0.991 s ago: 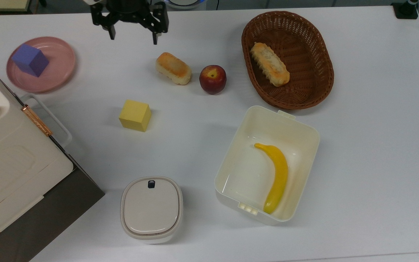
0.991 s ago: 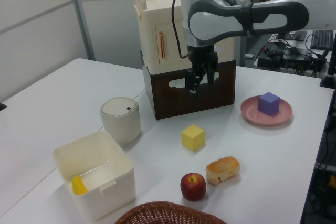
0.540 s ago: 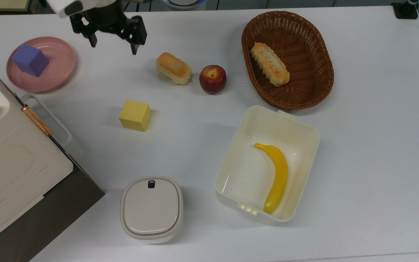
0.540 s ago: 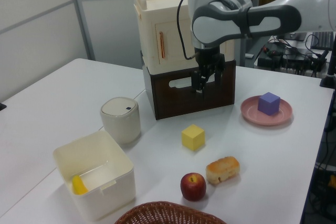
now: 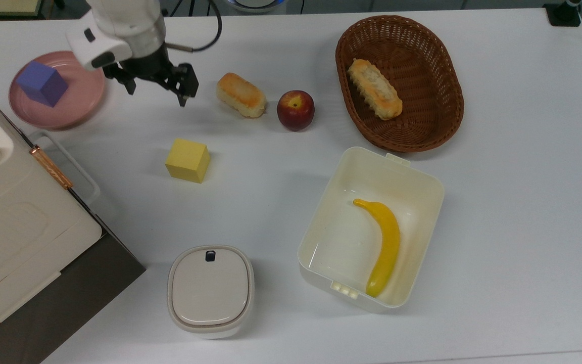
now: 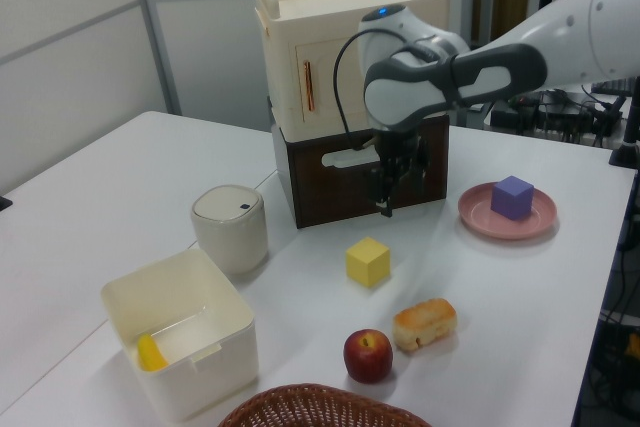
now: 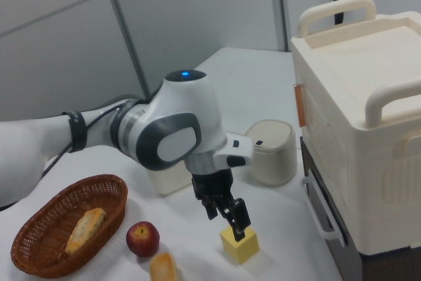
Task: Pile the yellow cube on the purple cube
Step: 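Move the open gripper over the yellow cube and lower it, then close the gripper on the yellow cube, then lift the yellow cube and carry it over the purple cube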
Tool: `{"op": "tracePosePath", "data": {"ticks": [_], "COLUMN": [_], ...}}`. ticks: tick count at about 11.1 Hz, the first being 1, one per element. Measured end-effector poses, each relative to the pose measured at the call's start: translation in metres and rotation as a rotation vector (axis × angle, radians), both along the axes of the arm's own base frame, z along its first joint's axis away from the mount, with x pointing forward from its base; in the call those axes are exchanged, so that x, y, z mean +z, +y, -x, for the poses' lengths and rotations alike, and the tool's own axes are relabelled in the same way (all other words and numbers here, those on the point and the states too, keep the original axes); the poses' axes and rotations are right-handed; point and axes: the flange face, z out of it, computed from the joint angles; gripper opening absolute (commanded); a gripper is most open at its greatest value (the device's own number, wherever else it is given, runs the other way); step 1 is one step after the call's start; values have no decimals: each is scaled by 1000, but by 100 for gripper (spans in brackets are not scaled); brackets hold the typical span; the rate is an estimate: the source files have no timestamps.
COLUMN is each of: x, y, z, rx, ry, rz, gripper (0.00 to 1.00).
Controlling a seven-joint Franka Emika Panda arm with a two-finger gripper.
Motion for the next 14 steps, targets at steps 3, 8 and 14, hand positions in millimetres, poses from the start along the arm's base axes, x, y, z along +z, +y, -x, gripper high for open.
{"op": "tracePosePath", "data": {"ticks": [3,8,14], "x": [-38,-94,-125], "y": [4,32,44], "z": [-13,-35,-46], "rx": [-17,32,32], "ry": [3,-4,-31], "rz": [5,-2,-5], "gripper": [100,100,51]}}
